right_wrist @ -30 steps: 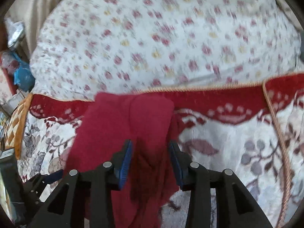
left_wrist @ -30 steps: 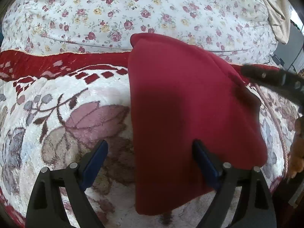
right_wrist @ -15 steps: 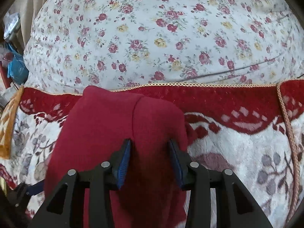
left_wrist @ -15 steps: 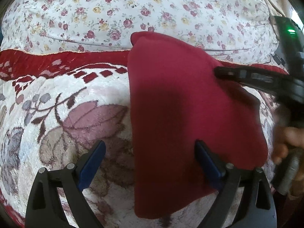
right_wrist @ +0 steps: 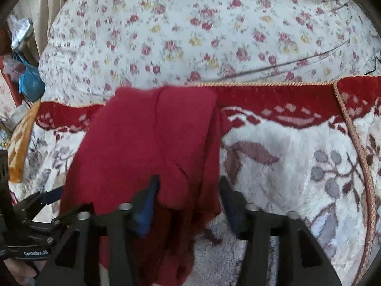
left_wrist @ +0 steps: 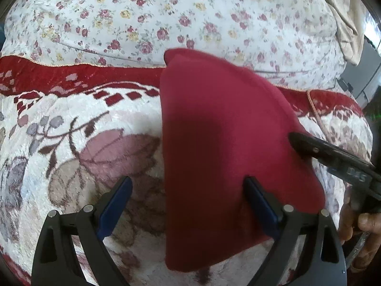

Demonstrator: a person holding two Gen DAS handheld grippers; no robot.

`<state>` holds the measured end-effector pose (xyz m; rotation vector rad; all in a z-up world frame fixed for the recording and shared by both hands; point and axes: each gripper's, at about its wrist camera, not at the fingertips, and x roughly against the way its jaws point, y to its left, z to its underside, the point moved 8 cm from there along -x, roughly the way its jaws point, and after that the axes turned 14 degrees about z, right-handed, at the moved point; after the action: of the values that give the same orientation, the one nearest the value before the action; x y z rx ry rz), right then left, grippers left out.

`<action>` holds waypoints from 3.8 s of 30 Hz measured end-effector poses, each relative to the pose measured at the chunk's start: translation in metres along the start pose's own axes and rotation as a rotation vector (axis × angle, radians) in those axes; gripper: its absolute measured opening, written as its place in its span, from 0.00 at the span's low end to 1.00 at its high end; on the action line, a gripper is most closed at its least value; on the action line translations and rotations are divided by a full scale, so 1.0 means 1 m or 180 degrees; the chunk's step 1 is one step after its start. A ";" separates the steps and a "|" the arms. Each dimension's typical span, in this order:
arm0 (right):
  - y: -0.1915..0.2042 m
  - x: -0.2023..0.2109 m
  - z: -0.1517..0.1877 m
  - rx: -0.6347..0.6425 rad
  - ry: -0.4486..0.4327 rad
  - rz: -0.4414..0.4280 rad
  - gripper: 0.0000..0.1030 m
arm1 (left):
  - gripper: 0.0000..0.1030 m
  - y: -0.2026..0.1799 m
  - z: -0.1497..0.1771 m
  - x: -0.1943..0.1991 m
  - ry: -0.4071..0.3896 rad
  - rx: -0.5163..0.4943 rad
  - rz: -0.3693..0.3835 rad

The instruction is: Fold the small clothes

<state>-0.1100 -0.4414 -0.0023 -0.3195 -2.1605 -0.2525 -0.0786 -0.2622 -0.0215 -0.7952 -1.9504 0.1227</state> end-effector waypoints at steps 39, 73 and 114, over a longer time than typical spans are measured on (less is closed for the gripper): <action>0.033 -0.049 -0.014 -0.0105 -0.0043 -0.0906 0.72 | 0.91 0.002 -0.027 -0.036 0.0106 0.0098 0.0477; 0.104 0.111 0.063 0.0746 -0.0459 -0.0623 0.68 | 0.86 0.046 0.054 0.095 -0.0305 0.0248 -0.0041; 0.107 0.083 0.082 0.0447 -0.0177 0.0069 0.88 | 0.88 0.041 0.038 0.123 -0.0704 -0.0274 -0.0675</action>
<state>-0.1848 -0.3044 0.0258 -0.2722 -2.2148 -0.0800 -0.1271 -0.1500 0.0357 -0.6467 -2.2499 -0.0014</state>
